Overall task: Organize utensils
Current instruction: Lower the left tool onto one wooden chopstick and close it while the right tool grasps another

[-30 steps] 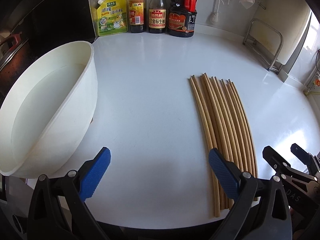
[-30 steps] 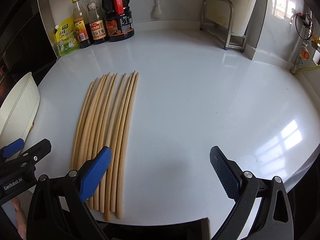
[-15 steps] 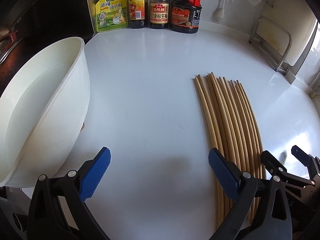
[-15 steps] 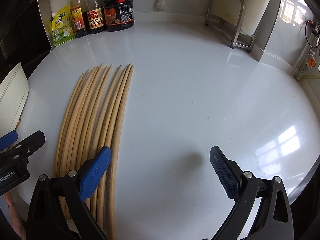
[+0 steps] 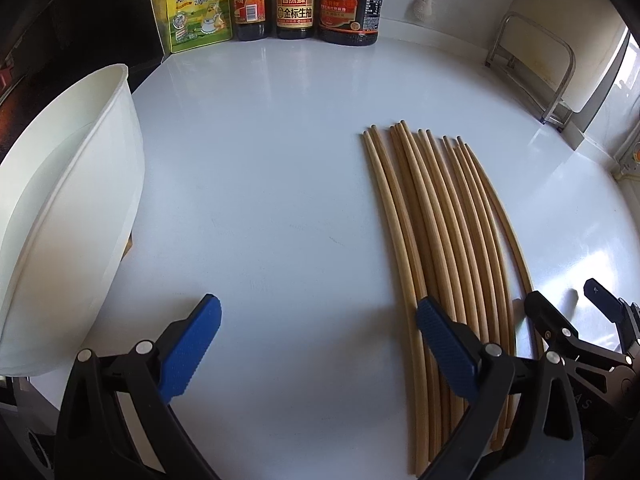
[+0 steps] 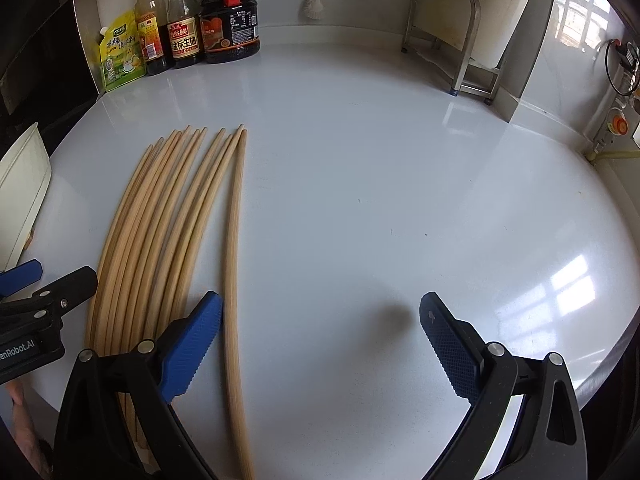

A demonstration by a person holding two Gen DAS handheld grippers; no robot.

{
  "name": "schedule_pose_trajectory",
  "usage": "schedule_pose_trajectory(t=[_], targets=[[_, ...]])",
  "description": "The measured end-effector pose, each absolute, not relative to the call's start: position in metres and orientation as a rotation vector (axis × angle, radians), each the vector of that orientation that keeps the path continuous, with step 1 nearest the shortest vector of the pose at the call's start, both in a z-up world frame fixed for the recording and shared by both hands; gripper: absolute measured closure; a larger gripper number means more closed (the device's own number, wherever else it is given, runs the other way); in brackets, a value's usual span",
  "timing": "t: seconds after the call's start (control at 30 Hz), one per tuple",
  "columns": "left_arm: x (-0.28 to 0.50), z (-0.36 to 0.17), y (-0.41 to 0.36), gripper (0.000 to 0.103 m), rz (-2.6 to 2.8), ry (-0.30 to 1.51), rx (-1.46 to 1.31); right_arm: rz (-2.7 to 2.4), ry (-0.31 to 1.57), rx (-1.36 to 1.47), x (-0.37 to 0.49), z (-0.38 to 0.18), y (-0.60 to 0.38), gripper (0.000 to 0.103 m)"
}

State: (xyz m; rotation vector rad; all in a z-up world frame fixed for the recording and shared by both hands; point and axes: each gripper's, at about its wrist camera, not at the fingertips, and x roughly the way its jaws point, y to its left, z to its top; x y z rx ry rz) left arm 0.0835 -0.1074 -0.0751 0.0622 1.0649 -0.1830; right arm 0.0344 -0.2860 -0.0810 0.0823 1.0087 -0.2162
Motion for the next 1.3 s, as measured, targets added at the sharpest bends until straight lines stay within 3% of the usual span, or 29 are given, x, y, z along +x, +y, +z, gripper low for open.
schedule_pose_trajectory(t=[0.47, 0.53, 0.67, 0.73, 0.8, 0.9, 0.97, 1.3], targets=[[0.083, -0.080, -0.110, 0.009, -0.156, 1.055, 0.094, -0.194, 0.980, 0.041, 0.032, -0.082, -0.280, 0.010], [0.081, -0.076, -0.112, 0.030, -0.167, 1.037, 0.098, -0.179, 0.970, 0.014, 0.032, -0.081, -0.275, 0.013], [0.077, -0.071, -0.114, 0.057, -0.190, 1.030, 0.101, -0.110, 0.963, 0.039, 0.031, -0.078, -0.270, 0.042], [0.075, -0.070, -0.115, 0.081, -0.205, 1.031, 0.101, -0.085, 0.958, 0.034, 0.030, -0.078, -0.266, 0.052], [0.073, -0.069, -0.115, 0.094, -0.214, 1.034, 0.092, -0.063, 0.956, 0.010, 0.029, -0.076, -0.259, 0.069], [0.071, -0.069, -0.114, 0.096, -0.227, 1.034, 0.080, -0.041, 0.959, -0.012, 0.029, -0.075, -0.250, 0.089], [0.069, -0.069, -0.114, 0.096, -0.242, 1.039, 0.072, -0.043, 0.962, -0.013, 0.029, -0.074, -0.248, 0.097], [0.061, -0.067, -0.109, 0.096, -0.292, 1.076, 0.018, -0.025, 0.957, 0.121, 0.020, -0.069, -0.255, 0.097]])
